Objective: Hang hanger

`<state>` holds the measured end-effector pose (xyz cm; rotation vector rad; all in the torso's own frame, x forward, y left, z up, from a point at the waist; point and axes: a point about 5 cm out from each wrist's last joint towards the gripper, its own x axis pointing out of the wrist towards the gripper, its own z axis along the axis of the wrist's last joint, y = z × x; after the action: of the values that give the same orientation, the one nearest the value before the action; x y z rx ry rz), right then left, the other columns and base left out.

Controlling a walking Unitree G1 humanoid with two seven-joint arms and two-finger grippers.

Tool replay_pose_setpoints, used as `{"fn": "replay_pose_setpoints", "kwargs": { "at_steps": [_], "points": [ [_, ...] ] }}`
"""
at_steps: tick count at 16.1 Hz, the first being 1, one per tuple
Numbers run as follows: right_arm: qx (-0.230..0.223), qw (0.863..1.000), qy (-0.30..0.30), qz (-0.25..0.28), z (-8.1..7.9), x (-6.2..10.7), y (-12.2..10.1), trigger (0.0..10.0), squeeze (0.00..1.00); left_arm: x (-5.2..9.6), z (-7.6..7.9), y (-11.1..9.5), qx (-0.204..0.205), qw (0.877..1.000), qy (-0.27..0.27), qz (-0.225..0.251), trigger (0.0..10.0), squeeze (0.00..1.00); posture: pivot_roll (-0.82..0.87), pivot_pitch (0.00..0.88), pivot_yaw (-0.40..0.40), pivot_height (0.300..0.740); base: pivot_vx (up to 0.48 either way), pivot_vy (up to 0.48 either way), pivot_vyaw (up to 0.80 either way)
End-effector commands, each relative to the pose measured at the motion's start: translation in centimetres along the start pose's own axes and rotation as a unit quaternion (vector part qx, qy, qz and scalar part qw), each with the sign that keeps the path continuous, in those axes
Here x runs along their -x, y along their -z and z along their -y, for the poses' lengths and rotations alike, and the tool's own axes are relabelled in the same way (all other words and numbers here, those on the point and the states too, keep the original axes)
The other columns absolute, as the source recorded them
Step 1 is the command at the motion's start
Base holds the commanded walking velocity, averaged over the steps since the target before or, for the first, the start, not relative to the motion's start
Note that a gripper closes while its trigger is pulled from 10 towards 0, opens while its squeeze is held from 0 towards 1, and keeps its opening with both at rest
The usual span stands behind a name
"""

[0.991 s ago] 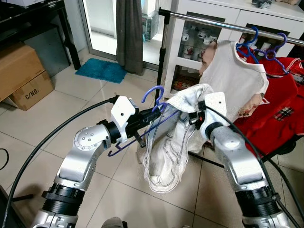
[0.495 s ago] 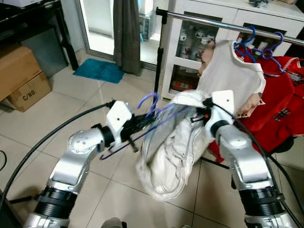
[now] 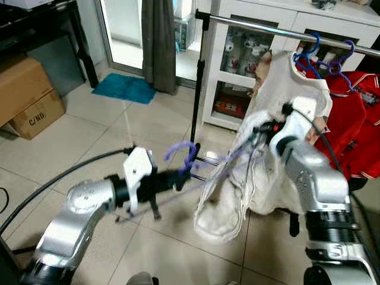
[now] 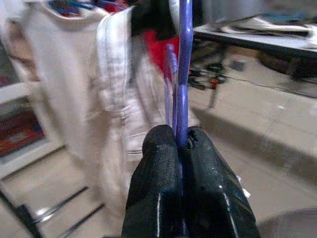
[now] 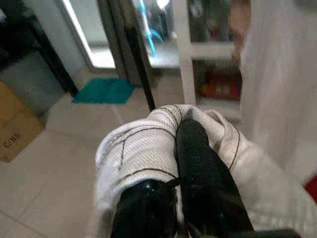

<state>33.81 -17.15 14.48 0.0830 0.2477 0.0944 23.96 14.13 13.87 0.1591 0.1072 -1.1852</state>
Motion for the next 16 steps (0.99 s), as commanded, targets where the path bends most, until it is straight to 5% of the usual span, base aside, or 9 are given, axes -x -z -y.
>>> {"fn": "replay_pose_setpoints", "kwargs": {
  "at_steps": [1, 3, 6, 7, 8, 9, 10, 11, 16],
  "points": [
    [-0.012, 0.999, 0.014, 0.032, 0.8, 0.0, -1.3, 0.0, 0.0, 0.1, 0.5, -0.2, 0.004, 1.0, 0.016, -0.002, 0.0, 0.0, 0.02, 0.0, -0.059, 0.74, 0.0, 0.0, 0.0],
    [-0.011, 0.999, 0.05, 0.004, 3.0, -0.1, 1.0, 0.0, 0.0, 1.3, 0.3, 0.0, 0.006, 1.0, -0.021, -0.007, 0.0, 0.0, 0.04, 0.0, -0.073, 0.74, 0.0, 0.0, 0.0],
    [-0.069, 0.994, 0.082, -0.02, 5.7, 0.9, 4.3, 0.0, 0.0, 3.0, 0.7, 0.1, 0.019, 0.997, -0.067, -0.027, 0.0, 0.0, 0.06, 0.0, -0.074, 0.74, 0.0, 0.0, 0.0],
    [-0.089, 0.992, 0.088, -0.015, 6.4, 1.5, 4.9, 5.0, 0.0, 3.4, 0.7, 0.5, 0.025, 0.995, -0.091, -0.037, 0.0, 0.0, 0.07, 0.0, -0.061, 0.74, 0.0, 0.0, 0.0],
    [-0.101, 0.991, 0.089, -0.011, 6.8, 1.9, 5.2, 10.0, 0.0, 3.5, 0.4, 0.9, 0.027, 0.991, -0.124, -0.045, 1.1, 0.0, 0.07, 0.0, -0.056, 0.74, 0.0, 0.0, 0.0],
    [-0.101, 0.991, 0.084, -0.01, 6.8, 2.5, 5.6, 10.0, 0.0, 3.4, -0.5, 1.5, 0.018, 0.981, -0.186, -0.058, 6.5, 0.0, 0.07, 0.0, -0.051, 0.74, 0.0, 0.0, 0.0],
    [-0.096, 0.992, 0.082, -0.007, 6.8, 2.7, 5.7, 10.0, 0.0, 3.3, -0.8, 1.7, 0.011, 0.975, -0.214, -0.063, 6.5, 0.0, 0.07, 0.0, -0.05, 0.74, 0.0, 0.0, 0.0],
    [-0.104, 0.991, 0.082, -0.01, 6.3, 3.5, 6.3, 10.0, 0.0, 2.4, -1.6, 2.2, 0.02, 0.96, -0.273, -0.061, 10.0, 0.0, 0.06, 0.0, -0.045, 0.74, 0.0, 0.0, 0.0],
    [-0.118, 0.99, 0.072, 0.027, 3.0, 5.6, 6.6, 10.0, 0.0, -0.2, -2.4, 2.9, 0.077, 0.928, -0.364, -0.012, 10.0, 0.0, 0.03, 0.0, -0.039, 0.74, 0.0, 0.0, -0.79]
  ]
}}
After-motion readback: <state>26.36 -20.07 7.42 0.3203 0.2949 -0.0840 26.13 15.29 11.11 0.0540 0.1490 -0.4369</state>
